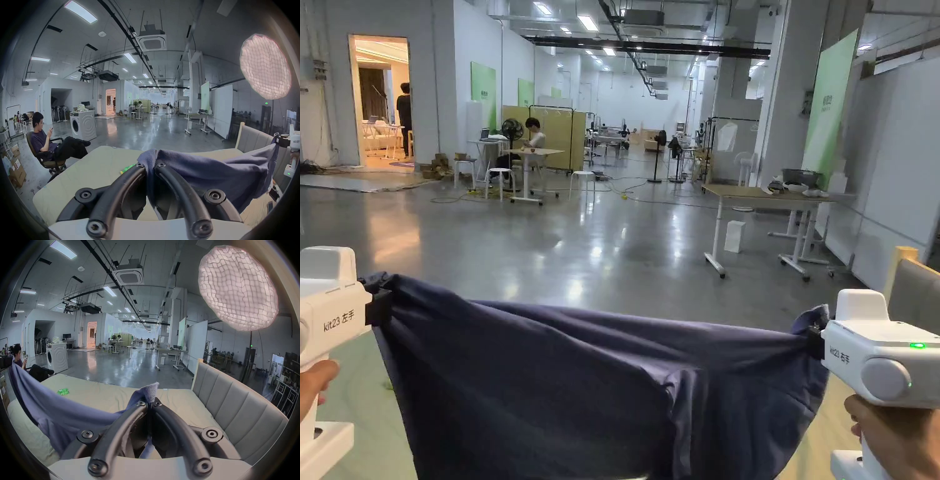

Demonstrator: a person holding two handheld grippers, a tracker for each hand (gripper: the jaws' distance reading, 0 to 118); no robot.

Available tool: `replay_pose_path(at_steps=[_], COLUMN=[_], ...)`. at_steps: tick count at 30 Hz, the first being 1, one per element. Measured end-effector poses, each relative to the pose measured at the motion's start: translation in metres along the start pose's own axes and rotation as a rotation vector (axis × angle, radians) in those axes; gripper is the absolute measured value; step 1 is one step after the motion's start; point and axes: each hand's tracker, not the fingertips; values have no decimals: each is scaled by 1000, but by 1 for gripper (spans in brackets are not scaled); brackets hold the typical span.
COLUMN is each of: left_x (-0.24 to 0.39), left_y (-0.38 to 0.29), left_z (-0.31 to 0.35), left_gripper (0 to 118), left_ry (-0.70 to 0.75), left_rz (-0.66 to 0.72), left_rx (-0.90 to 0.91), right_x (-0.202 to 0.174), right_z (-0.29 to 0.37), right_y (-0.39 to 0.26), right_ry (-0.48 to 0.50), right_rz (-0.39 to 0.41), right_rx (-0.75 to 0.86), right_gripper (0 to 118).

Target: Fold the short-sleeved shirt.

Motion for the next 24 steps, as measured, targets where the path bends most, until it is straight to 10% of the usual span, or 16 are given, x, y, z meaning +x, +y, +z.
replay_pose_path(at_steps=[24], left_x=[-5], left_y=[67], left_z=[-76], left_gripper=[7], left_ry=[66], left_rz=[-74], left_rx=[-9], right_x=[-30], right_z=[-66], right_y=[79], right_ry=[-14], right_rz=[131], right_rx=[68], right_gripper=[2])
